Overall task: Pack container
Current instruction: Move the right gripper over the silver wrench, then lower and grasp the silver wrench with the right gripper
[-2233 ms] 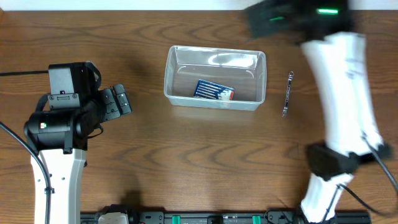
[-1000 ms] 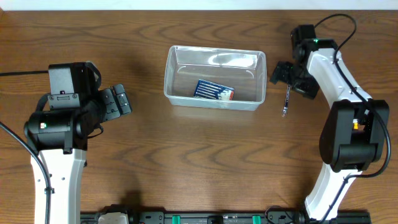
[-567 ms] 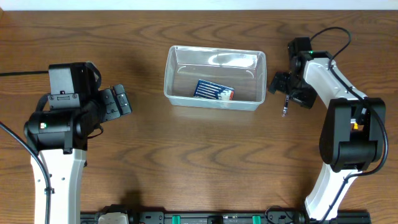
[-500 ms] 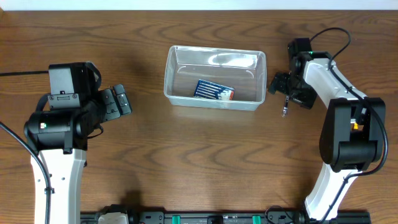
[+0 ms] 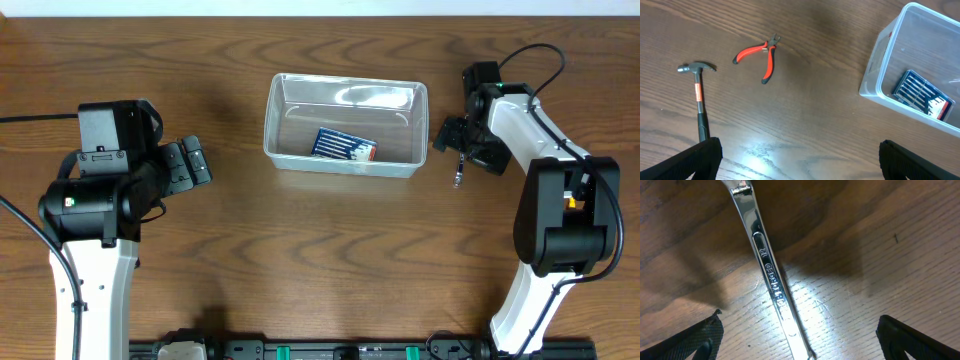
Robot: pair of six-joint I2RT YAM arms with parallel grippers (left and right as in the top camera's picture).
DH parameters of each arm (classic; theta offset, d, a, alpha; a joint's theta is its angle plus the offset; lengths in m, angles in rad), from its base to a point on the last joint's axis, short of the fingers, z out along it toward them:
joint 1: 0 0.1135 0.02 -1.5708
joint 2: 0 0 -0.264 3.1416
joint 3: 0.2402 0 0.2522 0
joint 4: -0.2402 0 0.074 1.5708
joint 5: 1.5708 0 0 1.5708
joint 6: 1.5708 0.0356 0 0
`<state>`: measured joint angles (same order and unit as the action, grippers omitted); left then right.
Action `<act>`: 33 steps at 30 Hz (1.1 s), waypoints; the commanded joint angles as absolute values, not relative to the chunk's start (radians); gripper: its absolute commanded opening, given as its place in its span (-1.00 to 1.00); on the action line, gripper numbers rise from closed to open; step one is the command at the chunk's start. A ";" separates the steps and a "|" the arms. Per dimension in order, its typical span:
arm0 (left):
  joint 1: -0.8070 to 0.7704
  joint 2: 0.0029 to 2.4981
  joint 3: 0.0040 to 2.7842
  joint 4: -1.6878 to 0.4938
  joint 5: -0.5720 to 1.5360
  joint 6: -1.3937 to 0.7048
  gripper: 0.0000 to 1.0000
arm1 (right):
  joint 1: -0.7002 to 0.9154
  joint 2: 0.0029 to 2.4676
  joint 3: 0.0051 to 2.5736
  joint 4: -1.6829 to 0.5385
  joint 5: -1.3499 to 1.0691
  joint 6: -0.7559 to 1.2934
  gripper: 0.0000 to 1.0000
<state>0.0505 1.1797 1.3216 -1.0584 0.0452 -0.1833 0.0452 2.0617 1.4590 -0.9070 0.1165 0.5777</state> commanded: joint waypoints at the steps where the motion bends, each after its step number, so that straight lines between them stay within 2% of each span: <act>1: 0.054 1.167 1.338 -1.062 0.033 -0.178 0.97 | 0.049 2.060 1.445 -0.903 0.150 0.598 0.98; 16: 0.054 1.167 1.338 -1.062 0.034 -0.178 0.97 | 0.049 2.067 1.393 -0.852 0.154 0.605 0.95; 22: 0.054 1.167 1.338 -1.062 0.034 -0.178 0.96 | 0.049 2.067 1.393 -0.849 0.154 0.605 0.79; 28: 0.054 1.167 1.338 -1.062 0.034 -0.178 0.97 | 0.049 2.067 1.393 -0.849 0.153 0.605 0.33; 33: 0.054 1.167 1.338 -1.062 0.033 -0.178 0.97 | 0.049 2.067 1.393 -0.849 0.153 0.605 0.14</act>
